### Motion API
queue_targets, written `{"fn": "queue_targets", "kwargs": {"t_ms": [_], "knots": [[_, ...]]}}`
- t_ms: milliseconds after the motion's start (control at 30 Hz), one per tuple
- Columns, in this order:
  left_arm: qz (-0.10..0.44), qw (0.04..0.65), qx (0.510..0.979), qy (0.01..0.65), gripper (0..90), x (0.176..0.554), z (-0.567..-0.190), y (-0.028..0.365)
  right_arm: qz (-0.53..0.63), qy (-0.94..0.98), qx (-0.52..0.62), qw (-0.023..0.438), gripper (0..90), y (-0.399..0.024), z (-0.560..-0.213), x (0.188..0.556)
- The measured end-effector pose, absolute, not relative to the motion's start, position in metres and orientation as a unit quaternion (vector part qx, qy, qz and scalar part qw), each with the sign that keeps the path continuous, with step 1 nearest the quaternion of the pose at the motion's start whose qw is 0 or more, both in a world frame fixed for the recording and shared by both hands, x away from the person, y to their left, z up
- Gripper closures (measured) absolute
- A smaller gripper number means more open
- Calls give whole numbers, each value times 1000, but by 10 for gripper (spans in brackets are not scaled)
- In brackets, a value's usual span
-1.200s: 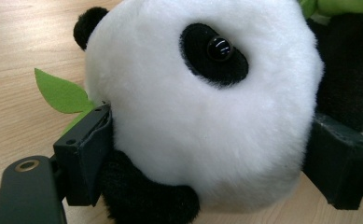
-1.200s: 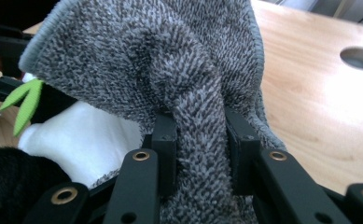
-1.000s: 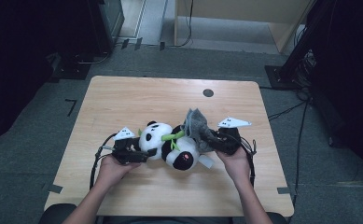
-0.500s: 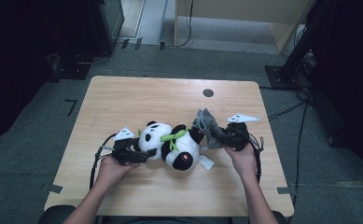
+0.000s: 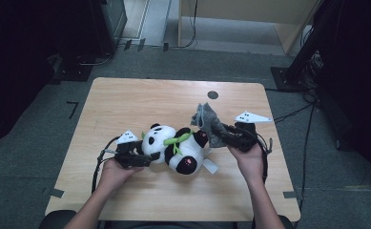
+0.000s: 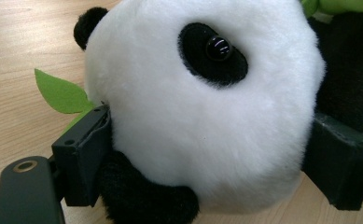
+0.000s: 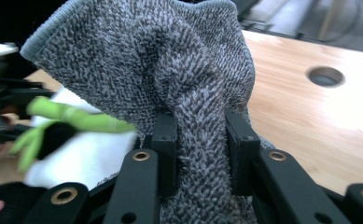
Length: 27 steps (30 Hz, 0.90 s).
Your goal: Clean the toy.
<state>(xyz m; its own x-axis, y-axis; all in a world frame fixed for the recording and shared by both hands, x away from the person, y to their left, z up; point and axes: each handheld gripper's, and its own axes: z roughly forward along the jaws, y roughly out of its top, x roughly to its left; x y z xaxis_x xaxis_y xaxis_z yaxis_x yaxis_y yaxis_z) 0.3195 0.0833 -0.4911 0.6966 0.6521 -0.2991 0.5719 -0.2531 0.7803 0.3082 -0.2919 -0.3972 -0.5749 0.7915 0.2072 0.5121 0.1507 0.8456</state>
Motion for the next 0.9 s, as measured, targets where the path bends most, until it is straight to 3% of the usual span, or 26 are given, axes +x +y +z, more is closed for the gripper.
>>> {"fn": "queue_targets", "kwargs": {"t_ms": [300, 433, 900], "knots": [[39, 471, 789, 391, 130, 320, -491, 83, 443, 789, 403, 140, 660, -257, -417, 309], [38, 473, 787, 394, 133, 321, -490, 83, 432, 789, 409, 152, 687, -262, -421, 312], [38, 475, 786, 394, 134, 321, -490, 83, 401, 779, 465, 127, 716, -293, -438, 326]]}}
